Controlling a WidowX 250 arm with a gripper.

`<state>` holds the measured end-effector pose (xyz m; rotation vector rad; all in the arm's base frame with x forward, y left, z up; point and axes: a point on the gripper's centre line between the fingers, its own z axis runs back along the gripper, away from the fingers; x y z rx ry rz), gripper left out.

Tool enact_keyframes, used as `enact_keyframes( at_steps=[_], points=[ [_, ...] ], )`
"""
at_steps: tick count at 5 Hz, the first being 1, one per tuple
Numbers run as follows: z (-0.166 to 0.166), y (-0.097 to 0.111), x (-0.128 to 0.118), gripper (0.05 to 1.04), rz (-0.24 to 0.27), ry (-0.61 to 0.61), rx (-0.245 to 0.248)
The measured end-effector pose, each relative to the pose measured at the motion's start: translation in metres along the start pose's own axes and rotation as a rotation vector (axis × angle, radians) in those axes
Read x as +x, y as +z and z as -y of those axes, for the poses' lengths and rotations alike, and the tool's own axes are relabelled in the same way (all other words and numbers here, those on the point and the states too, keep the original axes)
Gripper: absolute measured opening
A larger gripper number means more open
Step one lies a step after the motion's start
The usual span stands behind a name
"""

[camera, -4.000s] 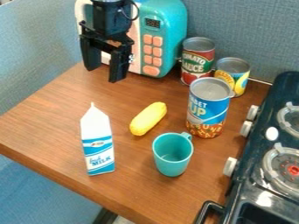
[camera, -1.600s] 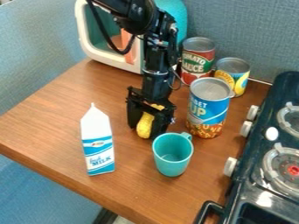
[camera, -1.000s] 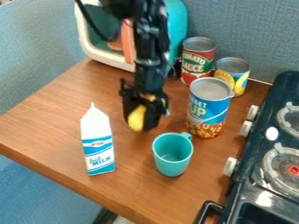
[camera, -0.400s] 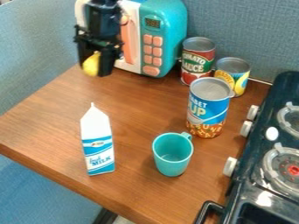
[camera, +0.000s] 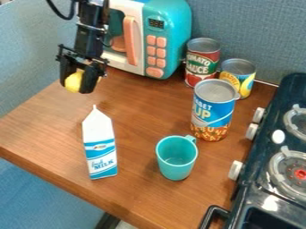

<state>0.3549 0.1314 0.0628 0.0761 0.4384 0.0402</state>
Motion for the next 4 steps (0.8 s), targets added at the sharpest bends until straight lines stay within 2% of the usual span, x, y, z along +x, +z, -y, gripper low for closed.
enact_keyframes(
  at_steps=[1, 2, 3, 4],
  points=[
    [-0.026, -0.009, 0.005, 0.696, -0.005, 0.087, -0.043],
    [-0.033, -0.016, 0.021, 0.696, -0.038, 0.126, -0.064],
    [-0.033, -0.025, 0.027, 0.696, -0.078, 0.15, -0.076],
    [-0.03, -0.031, 0.037, 0.696, -0.072, 0.125, -0.107]
  ],
)
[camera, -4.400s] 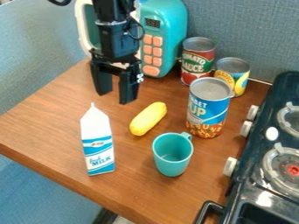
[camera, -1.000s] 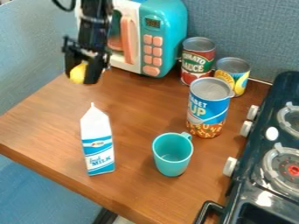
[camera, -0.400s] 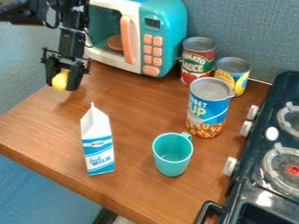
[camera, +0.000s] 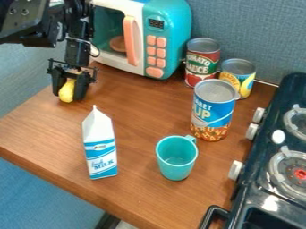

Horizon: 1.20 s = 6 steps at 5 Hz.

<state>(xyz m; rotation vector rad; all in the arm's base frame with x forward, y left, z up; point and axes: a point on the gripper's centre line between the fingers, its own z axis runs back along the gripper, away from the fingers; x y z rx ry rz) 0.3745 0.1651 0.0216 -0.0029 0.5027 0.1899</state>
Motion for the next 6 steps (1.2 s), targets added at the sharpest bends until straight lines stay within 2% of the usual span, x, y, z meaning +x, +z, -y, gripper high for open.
enact_keyframes(
  at_steps=[1, 2, 3, 4, 5, 6],
  points=[
    [0.002, 0.001, 0.003, 0.696, 0.019, -0.016, -0.01],
    [0.003, 0.001, 0.003, 0.743, 0.021, -0.013, -0.019],
    [0.005, -0.001, -0.002, 0.98, -0.002, 0.022, -0.023],
    [0.011, 0.013, -0.015, 1.001, -0.021, 0.105, 0.11],
    [0.044, 0.054, -0.039, 1.001, 0.115, 0.099, 0.163],
    [0.077, 0.067, -0.068, 1.001, 0.236, 0.023, 0.144]
  ],
)
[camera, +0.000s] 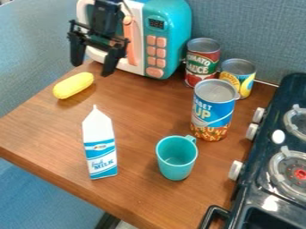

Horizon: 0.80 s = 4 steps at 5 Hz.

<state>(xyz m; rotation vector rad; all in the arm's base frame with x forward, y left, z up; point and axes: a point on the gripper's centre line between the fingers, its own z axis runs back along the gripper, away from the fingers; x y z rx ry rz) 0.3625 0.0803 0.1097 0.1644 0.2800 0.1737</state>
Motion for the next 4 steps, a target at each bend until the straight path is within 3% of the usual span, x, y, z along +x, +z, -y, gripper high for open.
enact_keyframes(
  at_steps=[1, 2, 4],
  points=[
    [0.041, 0.017, -0.026, 1.001, 0.097, -0.201, -0.072],
    [0.079, 0.032, -0.051, 1.001, 0.174, -0.329, -0.13],
    [0.169, 0.053, -0.074, 1.001, 0.319, -0.511, -0.147]
  ],
)
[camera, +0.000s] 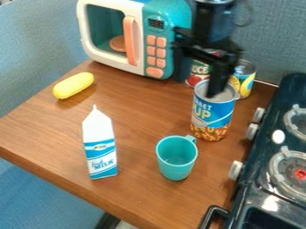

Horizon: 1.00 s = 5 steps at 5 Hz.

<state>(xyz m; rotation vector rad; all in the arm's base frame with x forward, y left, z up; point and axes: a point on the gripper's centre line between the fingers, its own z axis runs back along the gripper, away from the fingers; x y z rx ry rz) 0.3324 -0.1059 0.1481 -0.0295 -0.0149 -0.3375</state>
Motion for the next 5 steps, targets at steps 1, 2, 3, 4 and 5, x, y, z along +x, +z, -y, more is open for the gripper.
enact_keyframes(
  at_steps=[1, 2, 3, 4, 5],
  points=[
    [0.0158, -0.0067, 0.009, 1.001, 0.06, -0.018, -0.003],
    [0.017, -0.0043, 0.0174, 1.001, 0.102, 0.046, 0.011],
    [0.0184, -0.0039, 0.0179, 1.001, 0.105, 0.05, 0.011],
    [0.0181, -0.0039, 0.0179, 1.001, 0.105, 0.052, 0.01],
    [0.0186, -0.0044, 0.018, 1.001, 0.103, 0.05, 0.01]
  ],
)
